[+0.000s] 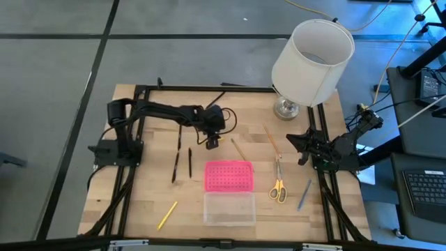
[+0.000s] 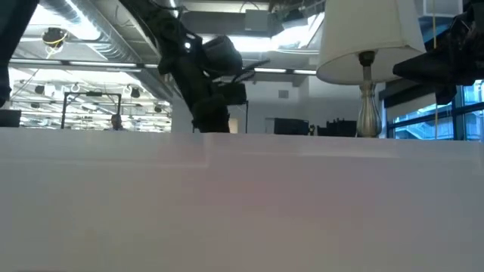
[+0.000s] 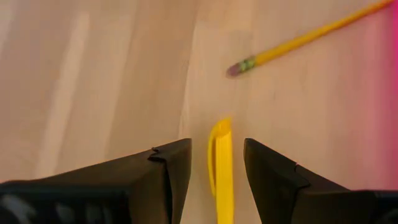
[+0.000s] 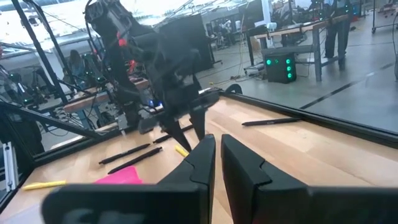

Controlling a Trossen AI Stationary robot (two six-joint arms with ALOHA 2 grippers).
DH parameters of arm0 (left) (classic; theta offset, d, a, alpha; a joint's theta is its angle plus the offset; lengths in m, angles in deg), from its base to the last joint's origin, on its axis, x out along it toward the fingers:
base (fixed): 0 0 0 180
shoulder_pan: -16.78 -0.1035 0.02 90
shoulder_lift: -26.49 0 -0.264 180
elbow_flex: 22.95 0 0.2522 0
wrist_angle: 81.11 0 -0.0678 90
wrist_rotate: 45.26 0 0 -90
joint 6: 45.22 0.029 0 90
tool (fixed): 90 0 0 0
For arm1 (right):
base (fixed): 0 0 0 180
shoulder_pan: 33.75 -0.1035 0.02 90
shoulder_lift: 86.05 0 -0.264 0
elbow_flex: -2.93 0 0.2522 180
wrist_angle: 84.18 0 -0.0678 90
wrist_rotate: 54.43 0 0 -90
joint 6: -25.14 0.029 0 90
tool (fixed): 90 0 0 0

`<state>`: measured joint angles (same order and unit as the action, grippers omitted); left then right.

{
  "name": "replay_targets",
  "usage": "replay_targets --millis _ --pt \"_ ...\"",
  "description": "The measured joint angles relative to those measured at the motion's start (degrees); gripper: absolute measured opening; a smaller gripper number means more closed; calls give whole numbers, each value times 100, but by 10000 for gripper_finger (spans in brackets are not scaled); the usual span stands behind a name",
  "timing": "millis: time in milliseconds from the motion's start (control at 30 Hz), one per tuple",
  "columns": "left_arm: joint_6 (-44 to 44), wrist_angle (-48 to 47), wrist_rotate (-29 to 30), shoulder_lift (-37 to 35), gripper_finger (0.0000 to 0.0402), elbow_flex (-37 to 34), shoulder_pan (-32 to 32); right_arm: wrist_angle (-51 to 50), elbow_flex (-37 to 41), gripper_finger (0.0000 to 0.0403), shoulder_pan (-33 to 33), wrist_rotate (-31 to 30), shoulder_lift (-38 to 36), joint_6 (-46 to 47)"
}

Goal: Pick & place school supplies into a supply box
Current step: Put the yellow pen into the pink supply box

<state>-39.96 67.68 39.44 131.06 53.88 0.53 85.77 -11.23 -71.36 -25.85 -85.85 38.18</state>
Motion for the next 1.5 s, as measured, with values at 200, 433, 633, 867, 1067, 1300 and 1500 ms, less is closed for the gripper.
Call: replay_targets --millis 200,433,633,867,1067,1300,1500 --pt "2 -215 -24 188 141 0 2 -144 2 33 0 -2 1 9" --pt "3 -225 -52 188 141 0 -2 -142 0 33 -2 -4 1 -2" --pt "-41 -261 -311 188 141 0 24 -140 0 33 -1 -7 0 -20" --pt "-47 -293 -200 336 141 -1 33 -138 2 33 -2 -11 1 -24" --pt "-192 -251 -188 564 141 26 31 -136 0 33 0 -11 3 -20" --pt "-146 -393 -116 566 116 21 39 -139 0 33 0 -40 3 -8" --pt "-151 -571 -168 567 71 28 39 -138 0 33 -2 -42 3 -7"
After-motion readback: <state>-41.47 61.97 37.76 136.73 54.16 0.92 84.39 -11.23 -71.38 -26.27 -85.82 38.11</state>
